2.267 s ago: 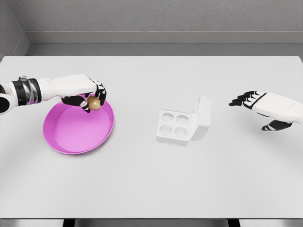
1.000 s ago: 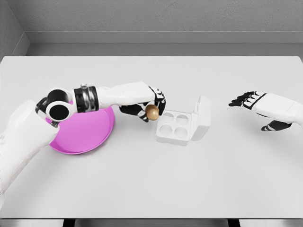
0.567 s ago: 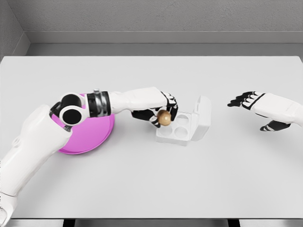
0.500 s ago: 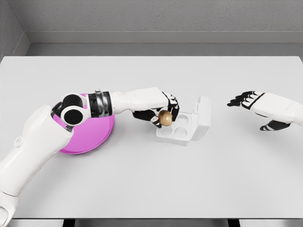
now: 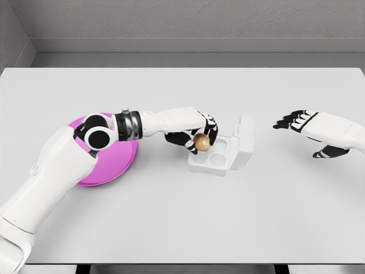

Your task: Pack egg into the box and close the box lid

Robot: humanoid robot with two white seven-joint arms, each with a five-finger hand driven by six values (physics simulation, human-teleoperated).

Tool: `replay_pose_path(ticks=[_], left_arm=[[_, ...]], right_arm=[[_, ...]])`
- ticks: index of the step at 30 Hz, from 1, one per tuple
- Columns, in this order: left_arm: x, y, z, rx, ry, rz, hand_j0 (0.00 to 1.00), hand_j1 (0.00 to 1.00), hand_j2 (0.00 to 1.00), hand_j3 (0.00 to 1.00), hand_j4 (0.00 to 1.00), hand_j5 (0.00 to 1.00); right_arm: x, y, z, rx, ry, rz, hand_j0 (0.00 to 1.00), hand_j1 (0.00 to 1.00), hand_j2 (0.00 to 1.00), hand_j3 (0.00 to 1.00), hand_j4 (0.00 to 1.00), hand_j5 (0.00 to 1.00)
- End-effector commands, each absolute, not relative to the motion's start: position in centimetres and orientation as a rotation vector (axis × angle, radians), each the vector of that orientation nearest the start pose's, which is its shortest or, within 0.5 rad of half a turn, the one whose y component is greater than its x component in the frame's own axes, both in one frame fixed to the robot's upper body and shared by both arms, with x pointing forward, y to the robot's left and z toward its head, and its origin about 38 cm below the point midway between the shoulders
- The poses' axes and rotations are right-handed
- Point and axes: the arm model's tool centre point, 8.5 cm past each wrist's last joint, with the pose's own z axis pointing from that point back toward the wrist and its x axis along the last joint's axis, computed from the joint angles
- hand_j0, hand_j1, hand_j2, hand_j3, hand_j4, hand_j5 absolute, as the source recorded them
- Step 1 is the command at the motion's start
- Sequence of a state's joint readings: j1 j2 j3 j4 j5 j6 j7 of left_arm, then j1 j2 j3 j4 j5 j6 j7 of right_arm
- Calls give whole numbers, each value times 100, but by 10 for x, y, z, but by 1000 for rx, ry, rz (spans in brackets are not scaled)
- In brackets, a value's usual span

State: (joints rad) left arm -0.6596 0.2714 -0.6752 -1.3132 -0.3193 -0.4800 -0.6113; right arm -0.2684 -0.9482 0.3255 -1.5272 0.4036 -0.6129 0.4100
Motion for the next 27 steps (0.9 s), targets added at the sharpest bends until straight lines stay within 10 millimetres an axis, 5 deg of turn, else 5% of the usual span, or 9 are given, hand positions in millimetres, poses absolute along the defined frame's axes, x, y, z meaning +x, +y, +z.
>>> replay_pose_path(ticks=[1,11,17,27], left_arm=[[446,87,161,-147,-1661,-1875,15,15,15,15,15,15],[450,81,160,-150,-1656,-1871,16,16,16,16,16,16],[452,81,163,-145,-1661,-1872,48,48,48,48,48,48],[452,82,163,-143,-1665,-1869,57,57,57,57,57,57]], right_arm=[[378,-378,190,-463,-1382,1928,100,100,100,100,100,100],[378,-378,190,-464,-1381,1929,100,100,100,100,100,100],[378,-378,190,-464,-1381,1929,100,100,100,100,100,100],[377,-376,191,-463,-1386,1933,100,100,100,100,100,100]])
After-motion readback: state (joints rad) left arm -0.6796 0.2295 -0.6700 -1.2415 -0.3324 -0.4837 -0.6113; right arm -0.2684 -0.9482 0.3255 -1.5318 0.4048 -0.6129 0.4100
